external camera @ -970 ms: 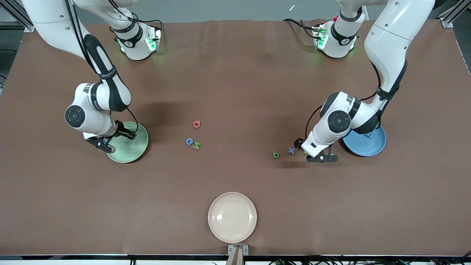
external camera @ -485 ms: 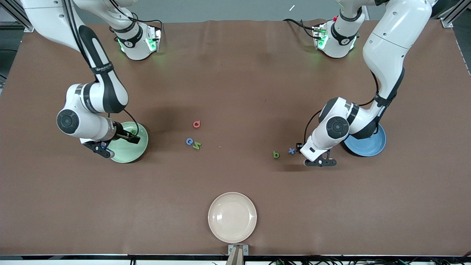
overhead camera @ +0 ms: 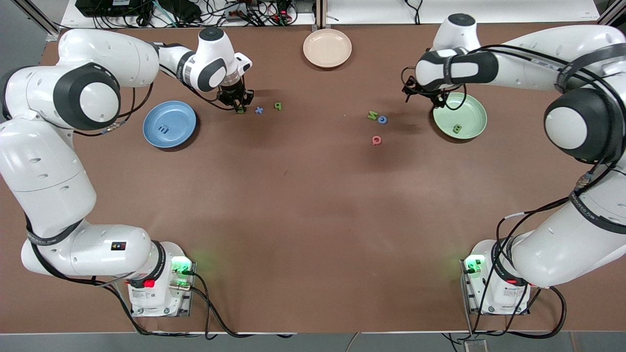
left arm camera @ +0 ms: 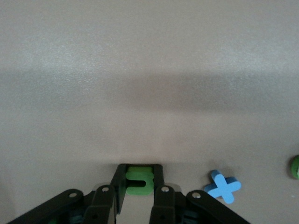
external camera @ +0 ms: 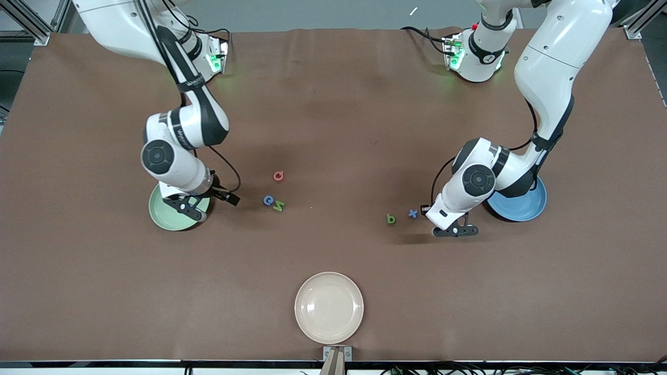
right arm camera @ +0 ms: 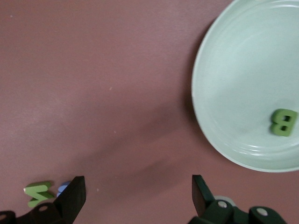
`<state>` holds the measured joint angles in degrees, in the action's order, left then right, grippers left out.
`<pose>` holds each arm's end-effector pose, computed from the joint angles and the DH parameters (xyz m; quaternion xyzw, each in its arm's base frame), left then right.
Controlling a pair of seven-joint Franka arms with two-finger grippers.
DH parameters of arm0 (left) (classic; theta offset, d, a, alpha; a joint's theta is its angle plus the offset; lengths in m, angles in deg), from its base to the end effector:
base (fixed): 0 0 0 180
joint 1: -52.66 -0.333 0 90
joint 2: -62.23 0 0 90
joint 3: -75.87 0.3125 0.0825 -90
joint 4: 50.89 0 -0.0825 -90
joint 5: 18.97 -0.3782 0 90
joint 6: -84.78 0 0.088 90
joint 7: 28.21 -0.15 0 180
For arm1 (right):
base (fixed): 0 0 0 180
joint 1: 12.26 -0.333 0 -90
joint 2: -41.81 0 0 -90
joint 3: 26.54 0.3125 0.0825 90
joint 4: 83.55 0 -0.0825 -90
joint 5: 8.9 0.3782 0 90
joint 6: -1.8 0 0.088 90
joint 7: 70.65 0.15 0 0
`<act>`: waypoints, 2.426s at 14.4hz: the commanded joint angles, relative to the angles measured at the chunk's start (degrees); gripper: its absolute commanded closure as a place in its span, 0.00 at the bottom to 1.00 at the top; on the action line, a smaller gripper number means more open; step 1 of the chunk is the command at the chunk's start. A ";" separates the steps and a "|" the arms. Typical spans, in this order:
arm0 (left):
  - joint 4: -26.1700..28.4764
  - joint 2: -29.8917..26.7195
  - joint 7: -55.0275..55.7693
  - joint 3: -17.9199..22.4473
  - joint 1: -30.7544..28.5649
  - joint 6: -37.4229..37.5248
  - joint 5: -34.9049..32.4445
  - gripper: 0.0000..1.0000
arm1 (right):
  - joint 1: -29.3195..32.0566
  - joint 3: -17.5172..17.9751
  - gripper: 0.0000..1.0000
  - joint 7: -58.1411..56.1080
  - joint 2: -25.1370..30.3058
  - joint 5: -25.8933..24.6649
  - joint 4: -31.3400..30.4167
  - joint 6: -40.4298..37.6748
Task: Sort upper and lower case letters into plates
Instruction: 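Put the n in the blue plate while the right gripper grasps the c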
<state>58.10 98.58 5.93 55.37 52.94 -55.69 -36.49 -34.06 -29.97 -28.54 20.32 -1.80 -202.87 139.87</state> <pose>0.5803 -0.2124 0.1370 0.9995 0.0267 -0.0169 0.0029 0.5447 0.1848 0.1990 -0.9676 0.2496 0.0347 0.0137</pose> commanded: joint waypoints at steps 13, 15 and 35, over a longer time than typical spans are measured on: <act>15.97 -19.12 -16.97 -7.44 -19.06 6.44 -1.73 0.89 | -8.34 -0.44 0.00 12.37 -10.50 0.37 3.38 10.64; 17.83 -19.13 -20.06 -9.82 -23.38 5.65 -1.82 0.89 | -8.43 -0.44 0.00 12.73 -10.60 0.37 3.39 10.73; 28.29 -16.05 -29.30 -10.18 -37.37 -8.33 -15.18 0.85 | -10.37 -0.44 0.62 15.10 -10.68 0.46 3.12 9.77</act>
<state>85.80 82.15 -22.66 45.94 16.59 -63.09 -50.60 -44.00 -29.98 -14.36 10.05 -1.80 -199.40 149.92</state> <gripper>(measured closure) 0.727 0.352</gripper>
